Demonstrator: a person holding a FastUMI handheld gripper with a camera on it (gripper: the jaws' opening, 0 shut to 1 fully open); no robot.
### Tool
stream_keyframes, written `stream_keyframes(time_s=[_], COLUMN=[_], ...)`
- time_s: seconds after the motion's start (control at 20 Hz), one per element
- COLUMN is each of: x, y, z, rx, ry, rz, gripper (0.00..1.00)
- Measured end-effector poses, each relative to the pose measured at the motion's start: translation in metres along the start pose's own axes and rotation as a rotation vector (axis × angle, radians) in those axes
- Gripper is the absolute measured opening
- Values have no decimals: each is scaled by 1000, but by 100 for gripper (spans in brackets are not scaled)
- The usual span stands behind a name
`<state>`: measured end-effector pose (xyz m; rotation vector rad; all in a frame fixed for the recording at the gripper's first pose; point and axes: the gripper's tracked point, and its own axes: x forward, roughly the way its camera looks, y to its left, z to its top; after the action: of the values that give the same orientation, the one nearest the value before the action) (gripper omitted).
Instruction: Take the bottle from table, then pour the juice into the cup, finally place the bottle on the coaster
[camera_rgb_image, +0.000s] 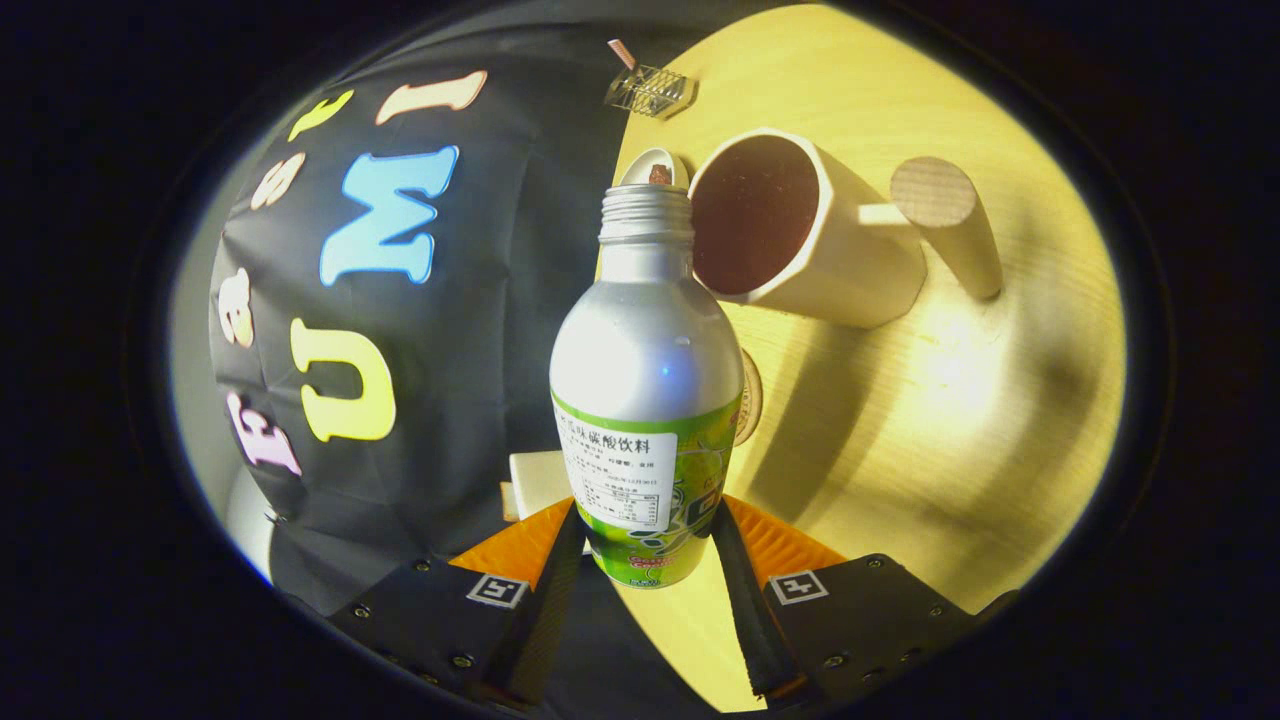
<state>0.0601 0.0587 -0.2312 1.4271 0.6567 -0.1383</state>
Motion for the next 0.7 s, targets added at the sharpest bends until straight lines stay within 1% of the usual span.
stream_keyframes(time_s=[0.2, 0.4, 0.55, 0.7], x=[2, 7, 11, 16], y=[-8, -10, -9, -14], z=[3, 8, 9, 7], rx=[-118, -287, -360, -436], ry=[-29, -68, -89, -105], rz=[-43, -73, -88, -125], gripper=[73, 73, 73, 73])
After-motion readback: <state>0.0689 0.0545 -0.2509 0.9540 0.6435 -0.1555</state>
